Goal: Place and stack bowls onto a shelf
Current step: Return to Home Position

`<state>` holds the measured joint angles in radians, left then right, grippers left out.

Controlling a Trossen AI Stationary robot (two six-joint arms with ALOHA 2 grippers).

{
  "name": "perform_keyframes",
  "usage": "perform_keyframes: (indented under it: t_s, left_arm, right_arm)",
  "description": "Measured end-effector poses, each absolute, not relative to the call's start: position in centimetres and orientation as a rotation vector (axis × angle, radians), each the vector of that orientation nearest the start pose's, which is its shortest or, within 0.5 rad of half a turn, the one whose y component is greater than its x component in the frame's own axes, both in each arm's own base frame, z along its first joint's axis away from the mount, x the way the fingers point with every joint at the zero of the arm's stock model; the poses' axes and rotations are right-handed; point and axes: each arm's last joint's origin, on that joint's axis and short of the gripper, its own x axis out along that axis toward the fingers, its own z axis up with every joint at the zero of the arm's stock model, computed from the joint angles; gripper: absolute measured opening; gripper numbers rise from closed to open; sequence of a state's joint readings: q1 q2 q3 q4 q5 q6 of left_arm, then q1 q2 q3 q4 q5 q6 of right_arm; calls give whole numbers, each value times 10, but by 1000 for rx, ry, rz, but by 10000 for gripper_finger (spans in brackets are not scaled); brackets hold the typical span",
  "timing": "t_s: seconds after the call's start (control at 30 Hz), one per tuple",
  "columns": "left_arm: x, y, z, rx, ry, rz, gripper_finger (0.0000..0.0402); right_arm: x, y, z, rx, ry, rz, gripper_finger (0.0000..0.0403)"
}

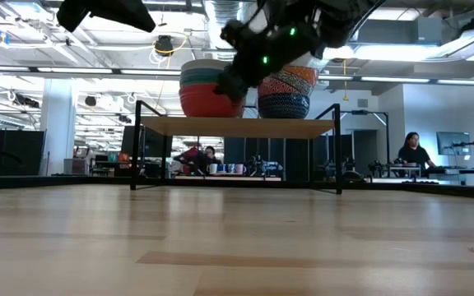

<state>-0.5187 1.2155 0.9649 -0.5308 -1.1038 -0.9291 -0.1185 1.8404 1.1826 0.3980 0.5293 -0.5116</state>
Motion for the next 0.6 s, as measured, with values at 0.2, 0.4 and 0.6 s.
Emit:
perform_keyframes:
  t_s: [0.2, 0.4, 0.6]
  left_arm:
    - [212, -91, 301, -320, 211, 730, 4]
    - [200, -85, 312, -305, 192, 723, 4]
    - [184, -78, 328, -285, 237, 596, 1]
  right_arm:
    - [408, -22, 238, -564, 379, -470, 33]
    - [407, 25, 236, -393, 323, -371, 33]
    - [384, 64, 273, -30, 192, -161, 28]
